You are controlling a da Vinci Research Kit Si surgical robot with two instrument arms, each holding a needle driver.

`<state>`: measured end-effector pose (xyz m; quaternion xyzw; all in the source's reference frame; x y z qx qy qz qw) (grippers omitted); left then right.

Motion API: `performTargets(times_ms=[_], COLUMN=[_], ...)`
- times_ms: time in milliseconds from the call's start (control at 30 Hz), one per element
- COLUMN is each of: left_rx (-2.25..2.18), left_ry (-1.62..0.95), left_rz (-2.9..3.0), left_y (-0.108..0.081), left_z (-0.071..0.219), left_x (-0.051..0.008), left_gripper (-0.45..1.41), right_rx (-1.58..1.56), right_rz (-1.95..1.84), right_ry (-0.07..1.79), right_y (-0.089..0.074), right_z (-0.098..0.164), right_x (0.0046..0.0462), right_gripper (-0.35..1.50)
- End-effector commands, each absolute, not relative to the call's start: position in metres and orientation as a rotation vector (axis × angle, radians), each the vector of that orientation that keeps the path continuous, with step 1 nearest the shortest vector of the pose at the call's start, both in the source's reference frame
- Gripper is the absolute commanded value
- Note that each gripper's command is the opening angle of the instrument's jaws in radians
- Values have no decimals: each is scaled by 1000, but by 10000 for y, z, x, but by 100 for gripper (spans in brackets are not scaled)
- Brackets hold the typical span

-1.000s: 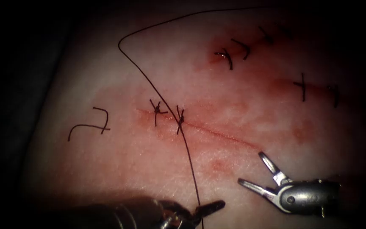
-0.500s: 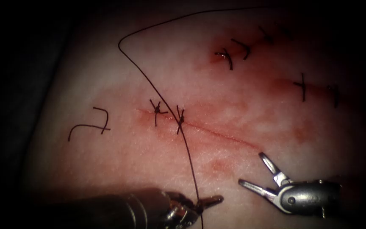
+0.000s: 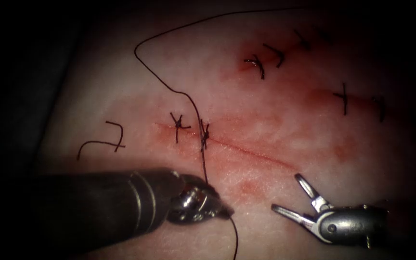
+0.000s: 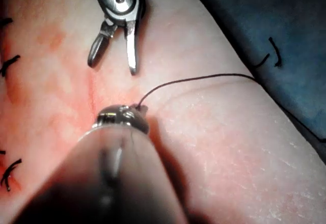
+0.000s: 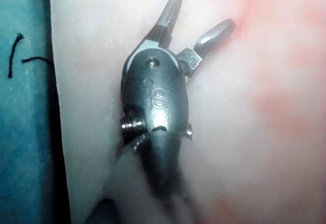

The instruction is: Wound Closure

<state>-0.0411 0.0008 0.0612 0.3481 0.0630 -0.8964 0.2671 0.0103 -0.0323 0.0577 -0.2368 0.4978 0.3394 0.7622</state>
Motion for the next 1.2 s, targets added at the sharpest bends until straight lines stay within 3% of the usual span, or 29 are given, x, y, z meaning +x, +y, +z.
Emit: performTargets(times_ms=[33,333,1167,1200], left_rx=[1002,1083,1285,1303], left_ry=[117,-70,-269,-271], left_rz=[-2460,-2616,-2938,-2947], left_y=[29,167,281,283], left_z=[609,636,825,827], left_x=[-412,-350,-296,-295], left_gripper=[-45,-45,-45,-20], right_rx=[-513,-511,-508,-508], right_rz=[738,741,741,741], right_ry=[1084,1089,1089,1089], right_y=[-329,-332,-337,-337], right_z=[586,587,588,588], right_x=[110,109,110,110], right_gripper=[103,101,100,100])
